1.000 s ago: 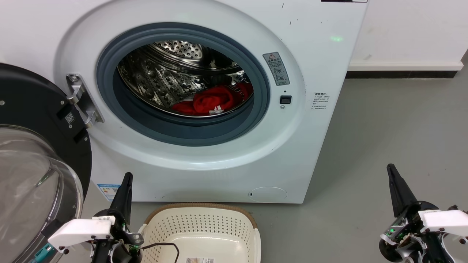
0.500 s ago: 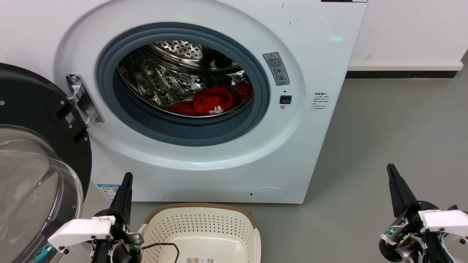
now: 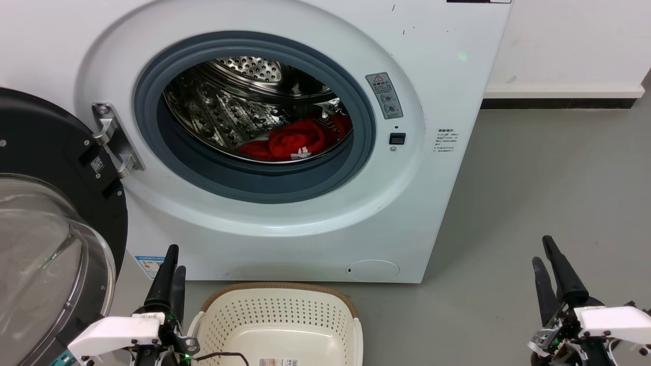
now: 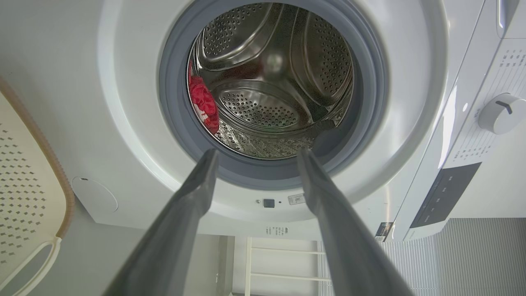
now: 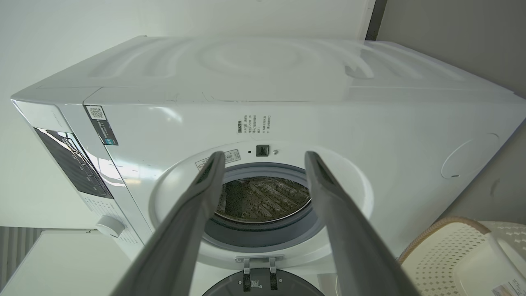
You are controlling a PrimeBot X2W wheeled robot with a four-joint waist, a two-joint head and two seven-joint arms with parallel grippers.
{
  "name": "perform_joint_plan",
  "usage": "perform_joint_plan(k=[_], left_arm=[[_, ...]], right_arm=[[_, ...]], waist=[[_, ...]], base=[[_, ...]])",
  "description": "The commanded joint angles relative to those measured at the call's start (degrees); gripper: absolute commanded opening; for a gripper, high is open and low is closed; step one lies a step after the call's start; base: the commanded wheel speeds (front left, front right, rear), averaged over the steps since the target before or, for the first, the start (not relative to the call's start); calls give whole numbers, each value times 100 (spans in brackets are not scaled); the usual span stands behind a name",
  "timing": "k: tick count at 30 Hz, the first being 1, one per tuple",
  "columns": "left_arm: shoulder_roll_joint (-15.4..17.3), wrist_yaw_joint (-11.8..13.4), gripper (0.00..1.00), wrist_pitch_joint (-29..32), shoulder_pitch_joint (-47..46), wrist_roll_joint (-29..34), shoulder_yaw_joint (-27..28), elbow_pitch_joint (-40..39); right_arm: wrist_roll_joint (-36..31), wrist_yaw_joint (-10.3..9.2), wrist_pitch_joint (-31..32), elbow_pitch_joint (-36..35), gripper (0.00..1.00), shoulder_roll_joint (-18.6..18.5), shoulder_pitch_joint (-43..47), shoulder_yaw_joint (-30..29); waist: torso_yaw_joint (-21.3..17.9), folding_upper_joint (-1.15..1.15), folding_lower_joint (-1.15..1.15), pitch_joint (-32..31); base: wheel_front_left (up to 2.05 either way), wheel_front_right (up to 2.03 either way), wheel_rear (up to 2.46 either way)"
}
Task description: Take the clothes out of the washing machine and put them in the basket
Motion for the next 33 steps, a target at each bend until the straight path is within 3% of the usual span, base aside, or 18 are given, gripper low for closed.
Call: perform_joint_plan(k=[1,22,33], left_arm=[[13,21,100,-85,-81,294,39,-186],[14,567,100,-610,116,2838,-358,-847],[15,716,100,-820,209,3775,-456,-1006]], right_arm=[[-344,1,-84,-148,100,-1,-57,-2],[-3411,1,-608,-869,100,2,224,241],[-4448,1,-819,-1088,100,3,352,310]], waist=[[-2,0,0,3],[3,0,0,28],[15,0,0,44]], base=[[0,0,0],[0,0,0],[0,0,0]])
